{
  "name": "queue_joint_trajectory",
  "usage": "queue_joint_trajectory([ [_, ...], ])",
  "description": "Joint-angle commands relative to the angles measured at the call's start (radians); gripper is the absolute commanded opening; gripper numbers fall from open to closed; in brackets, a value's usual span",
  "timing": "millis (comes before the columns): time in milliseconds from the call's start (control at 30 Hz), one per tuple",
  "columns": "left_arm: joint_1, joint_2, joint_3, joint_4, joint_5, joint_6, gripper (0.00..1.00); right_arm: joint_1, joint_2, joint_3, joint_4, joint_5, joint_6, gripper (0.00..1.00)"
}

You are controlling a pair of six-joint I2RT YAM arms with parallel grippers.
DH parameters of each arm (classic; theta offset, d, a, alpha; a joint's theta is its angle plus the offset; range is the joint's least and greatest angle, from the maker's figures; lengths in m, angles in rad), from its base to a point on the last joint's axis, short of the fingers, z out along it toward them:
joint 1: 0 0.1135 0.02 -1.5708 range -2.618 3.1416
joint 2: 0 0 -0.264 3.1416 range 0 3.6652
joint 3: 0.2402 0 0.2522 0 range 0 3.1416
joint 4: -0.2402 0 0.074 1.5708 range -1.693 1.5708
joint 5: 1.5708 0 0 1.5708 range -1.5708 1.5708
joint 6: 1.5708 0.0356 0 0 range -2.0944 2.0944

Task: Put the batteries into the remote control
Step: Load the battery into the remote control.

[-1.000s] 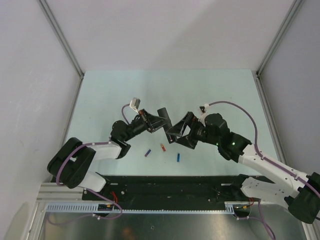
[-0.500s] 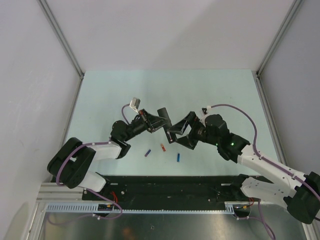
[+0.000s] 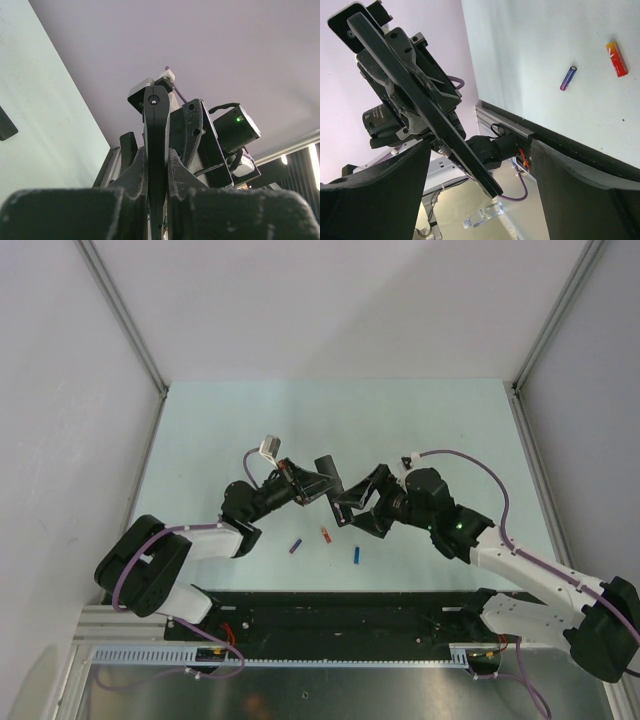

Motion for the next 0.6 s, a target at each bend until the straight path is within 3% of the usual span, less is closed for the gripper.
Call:
queue_joint_trajectory([
  [0,-0.001,-0.017,0.032,0.072,-0.013,-0.004,0.0,-0.004,0.006,-0.001,0.04,0.009,0.012,0.84],
  [567,-0.002,-0.026,0.036,0.072,-0.015,-0.007,0.0,-0.003,0.017,-0.015,0.047,0.007,0.008,0.75],
])
